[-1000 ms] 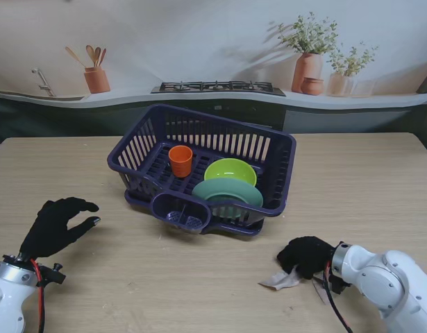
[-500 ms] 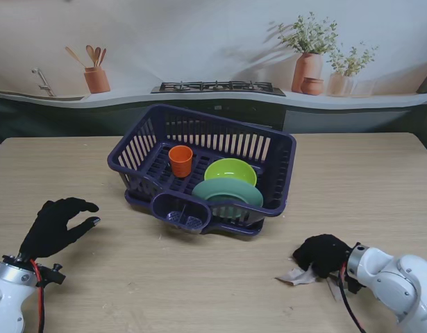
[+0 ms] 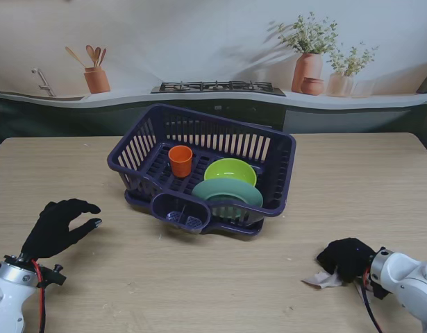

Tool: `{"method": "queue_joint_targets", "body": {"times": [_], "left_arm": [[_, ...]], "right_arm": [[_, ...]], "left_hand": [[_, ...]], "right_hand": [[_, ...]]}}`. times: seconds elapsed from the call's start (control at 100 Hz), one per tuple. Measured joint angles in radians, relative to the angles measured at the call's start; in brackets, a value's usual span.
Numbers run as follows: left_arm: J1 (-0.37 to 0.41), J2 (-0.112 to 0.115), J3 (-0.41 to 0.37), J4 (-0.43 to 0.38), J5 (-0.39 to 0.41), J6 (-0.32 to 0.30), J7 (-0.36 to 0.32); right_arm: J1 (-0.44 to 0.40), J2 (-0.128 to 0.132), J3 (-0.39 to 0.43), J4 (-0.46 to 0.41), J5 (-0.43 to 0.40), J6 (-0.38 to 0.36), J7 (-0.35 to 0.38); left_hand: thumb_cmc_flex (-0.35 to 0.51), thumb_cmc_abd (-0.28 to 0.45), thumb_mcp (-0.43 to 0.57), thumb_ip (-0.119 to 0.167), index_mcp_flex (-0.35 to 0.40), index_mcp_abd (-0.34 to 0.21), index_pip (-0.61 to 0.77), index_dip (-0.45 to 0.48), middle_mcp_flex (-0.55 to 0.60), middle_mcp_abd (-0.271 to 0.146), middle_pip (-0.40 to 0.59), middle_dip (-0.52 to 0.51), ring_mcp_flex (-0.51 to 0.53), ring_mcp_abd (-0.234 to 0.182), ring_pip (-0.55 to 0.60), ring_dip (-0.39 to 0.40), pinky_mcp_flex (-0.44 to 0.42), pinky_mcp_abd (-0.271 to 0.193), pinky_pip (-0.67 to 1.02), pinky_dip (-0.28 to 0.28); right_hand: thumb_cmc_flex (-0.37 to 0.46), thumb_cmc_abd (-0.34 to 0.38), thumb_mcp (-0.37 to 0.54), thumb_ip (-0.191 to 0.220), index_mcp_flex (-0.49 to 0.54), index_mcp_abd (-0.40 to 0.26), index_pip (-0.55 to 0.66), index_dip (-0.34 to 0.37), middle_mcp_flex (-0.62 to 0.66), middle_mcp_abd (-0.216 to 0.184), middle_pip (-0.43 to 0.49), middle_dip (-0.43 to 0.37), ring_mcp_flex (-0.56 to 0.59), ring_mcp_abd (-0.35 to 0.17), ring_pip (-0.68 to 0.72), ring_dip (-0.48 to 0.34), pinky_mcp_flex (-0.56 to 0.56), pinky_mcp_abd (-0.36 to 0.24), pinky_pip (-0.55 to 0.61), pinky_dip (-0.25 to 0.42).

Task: Clear dishes and wipe the table

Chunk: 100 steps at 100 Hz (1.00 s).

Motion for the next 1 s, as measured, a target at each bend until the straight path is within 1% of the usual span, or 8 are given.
{"method": "queue_joint_targets", "body": {"times": [0.12,0.4,0.52,0.65,0.77,0.83,0.92,1.0], "left_arm": [[0.001,0.0,0.0,0.0,-0.001,-0.002,0.001],[0.009,-0.001,-0.002,0.0,-0.004,-0.013,0.01],[0.013,-0.001,-0.004,-0.003,-0.009,-0.018,0.009],[0.018,-0.002,-0.005,-0.003,-0.009,-0.023,0.013],[0.022,-0.003,-0.008,-0.004,-0.006,-0.025,0.023],[0.024,-0.004,-0.009,-0.004,-0.003,-0.025,0.026],[0.03,-0.005,-0.01,-0.009,-0.002,-0.024,0.03],[0.037,-0.006,-0.012,-0.016,0.002,-0.025,0.036]], "right_arm": [[0.008,0.012,-0.052,-0.021,0.038,0.029,0.018],[0.052,0.012,-0.224,-0.076,0.169,0.12,0.068],[0.083,0.009,-0.295,-0.083,0.195,0.13,0.076],[0.107,0.001,-0.351,-0.09,0.2,0.185,0.065],[0.104,-0.012,-0.36,-0.095,0.179,0.202,0.038],[0.095,-0.017,-0.352,-0.103,0.141,0.196,0.028],[0.063,-0.029,-0.312,-0.118,0.087,0.183,0.012],[0.028,-0.037,-0.255,-0.12,0.079,0.158,0.006]], "left_hand": [[0.0,0.0,0.0,0.0,0.0,0.0,0.0,0.0,0.0,0.0,0.0,0.0,0.0,0.0,0.0,0.0,0.0,0.0,0.0,0.0],[0.0,0.0,0.0,0.0,0.0,0.0,0.0,0.0,0.0,0.0,0.0,0.0,0.0,0.0,0.0,0.0,0.0,0.0,0.0,0.0],[0.0,0.0,0.0,0.0,0.0,0.0,0.0,0.0,0.0,0.0,0.0,0.0,0.0,0.0,0.0,0.0,0.0,0.0,0.0,0.0],[0.0,0.0,0.0,0.0,0.0,0.0,0.0,0.0,0.0,0.0,0.0,0.0,0.0,0.0,0.0,0.0,0.0,0.0,0.0,0.0],[0.0,0.0,0.0,0.0,0.0,0.0,0.0,0.0,0.0,0.0,0.0,0.0,0.0,0.0,0.0,0.0,0.0,0.0,0.0,0.0],[0.0,0.0,0.0,0.0,0.0,0.0,0.0,0.0,0.0,0.0,0.0,0.0,0.0,0.0,0.0,0.0,0.0,0.0,0.0,0.0],[0.0,0.0,0.0,0.0,0.0,0.0,0.0,0.0,0.0,0.0,0.0,0.0,0.0,0.0,0.0,0.0,0.0,0.0,0.0,0.0],[0.0,0.0,0.0,0.0,0.0,0.0,0.0,0.0,0.0,0.0,0.0,0.0,0.0,0.0,0.0,0.0,0.0,0.0,0.0,0.0]], "right_hand": [[-0.003,-0.003,0.007,0.0,0.003,0.0,-0.008,0.0,0.002,0.002,0.01,0.0,0.002,0.001,0.003,0.001,0.0,0.002,0.0,0.0],[-0.008,-0.003,-0.005,0.0,0.0,0.0,-0.055,-0.016,0.003,0.001,0.025,0.0,0.004,0.001,0.019,0.002,0.001,0.002,0.001,0.0],[-0.009,-0.002,-0.012,0.0,-0.001,0.0,-0.074,-0.017,0.004,-0.003,0.025,0.0,0.006,0.001,0.029,0.002,0.001,0.002,0.002,0.0],[-0.011,-0.002,-0.012,-0.007,-0.001,0.0,-0.073,-0.018,0.013,-0.006,0.026,0.0,0.015,0.001,0.032,0.002,0.007,0.002,0.002,0.0],[-0.011,-0.002,-0.016,-0.007,-0.003,0.0,-0.073,-0.019,0.013,-0.008,0.022,0.0,0.015,0.001,0.031,0.002,0.009,0.002,0.002,0.0],[-0.014,0.002,-0.027,-0.013,-0.011,-0.018,-0.066,-0.019,0.012,-0.03,0.013,0.0,0.015,0.0,0.021,-0.003,0.011,0.002,0.002,0.0],[-0.014,0.012,-0.037,-0.013,-0.012,-0.018,-0.066,-0.019,0.006,-0.033,-0.001,-0.001,0.012,-0.001,0.017,-0.013,0.011,0.002,0.002,0.0],[-0.014,0.013,-0.037,-0.013,-0.012,-0.018,-0.066,-0.019,0.005,-0.033,-0.002,-0.002,0.011,-0.001,0.017,-0.014,0.011,0.001,0.002,0.0]]}}
